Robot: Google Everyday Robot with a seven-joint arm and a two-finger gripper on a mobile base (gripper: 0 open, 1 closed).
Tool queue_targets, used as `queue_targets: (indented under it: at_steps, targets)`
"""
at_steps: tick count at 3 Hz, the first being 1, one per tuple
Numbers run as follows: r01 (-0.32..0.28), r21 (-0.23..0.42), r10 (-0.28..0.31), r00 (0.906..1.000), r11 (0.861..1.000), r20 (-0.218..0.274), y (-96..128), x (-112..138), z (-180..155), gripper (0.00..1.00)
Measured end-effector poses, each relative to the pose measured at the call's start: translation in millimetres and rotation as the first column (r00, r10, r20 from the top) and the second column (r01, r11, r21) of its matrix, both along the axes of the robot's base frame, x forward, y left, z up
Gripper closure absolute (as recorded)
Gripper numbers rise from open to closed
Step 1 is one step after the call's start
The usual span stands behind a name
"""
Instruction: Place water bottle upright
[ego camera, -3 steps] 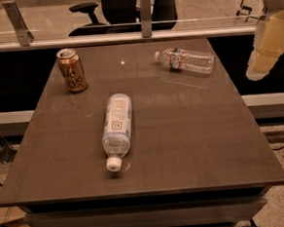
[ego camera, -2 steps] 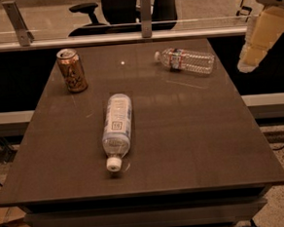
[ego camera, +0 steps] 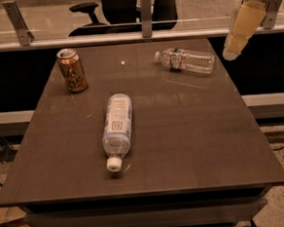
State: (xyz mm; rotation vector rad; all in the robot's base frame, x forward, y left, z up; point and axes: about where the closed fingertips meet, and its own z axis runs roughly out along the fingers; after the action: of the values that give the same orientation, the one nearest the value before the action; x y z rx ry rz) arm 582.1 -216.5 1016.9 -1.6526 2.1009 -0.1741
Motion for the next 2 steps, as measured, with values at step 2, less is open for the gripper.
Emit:
queue_targets:
  at_steps: [2]
  targets:
    - [-0.026,-0.016,0.024,0.9965,1.0,-0.079,12.6,48.9,-25.0,0.0]
